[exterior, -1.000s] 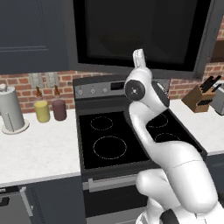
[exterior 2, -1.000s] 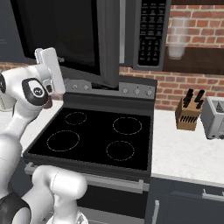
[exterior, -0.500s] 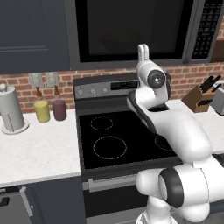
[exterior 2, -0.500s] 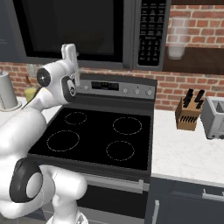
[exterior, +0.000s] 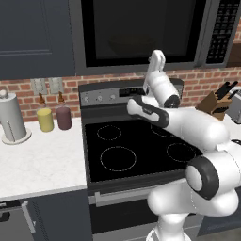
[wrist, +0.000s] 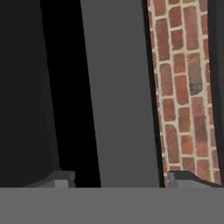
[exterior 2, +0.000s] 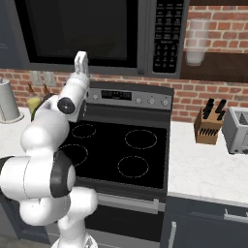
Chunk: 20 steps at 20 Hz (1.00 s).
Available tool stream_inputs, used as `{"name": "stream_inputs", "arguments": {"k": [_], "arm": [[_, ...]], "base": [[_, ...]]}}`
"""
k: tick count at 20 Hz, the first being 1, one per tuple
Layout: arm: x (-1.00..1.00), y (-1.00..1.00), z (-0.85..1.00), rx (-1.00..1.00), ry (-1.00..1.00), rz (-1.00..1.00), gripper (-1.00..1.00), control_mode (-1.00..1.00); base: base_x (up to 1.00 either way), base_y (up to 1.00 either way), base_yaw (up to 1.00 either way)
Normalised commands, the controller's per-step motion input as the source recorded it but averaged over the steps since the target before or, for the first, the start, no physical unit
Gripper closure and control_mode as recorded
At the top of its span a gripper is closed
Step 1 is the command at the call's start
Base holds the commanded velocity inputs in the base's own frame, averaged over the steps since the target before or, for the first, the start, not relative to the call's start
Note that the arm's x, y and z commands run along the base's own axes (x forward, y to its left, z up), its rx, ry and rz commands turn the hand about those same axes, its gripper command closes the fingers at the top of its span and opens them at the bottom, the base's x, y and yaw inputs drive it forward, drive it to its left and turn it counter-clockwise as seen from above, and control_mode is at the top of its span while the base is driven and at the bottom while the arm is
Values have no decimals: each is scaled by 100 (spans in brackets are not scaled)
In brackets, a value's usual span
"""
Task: Open the microwave, place the bowl with waffle inside the microwave, then close the microwave door and turn it on.
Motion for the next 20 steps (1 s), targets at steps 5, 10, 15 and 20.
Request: {"name": "stream_inputs", "arguments": {"k": [5,10,15,20], "arm": [[5,-18,19,9,1,19,-100,-100],[-22,-40,36,11,0,21,-100,-100],[-68,-62,64,12,-3,20,-100,-100],[-80,-63,60,9,-3,15,-100,-100]], "base": [[0,0,0],[0,0,0],[0,0,0],[0,0,0]]}}
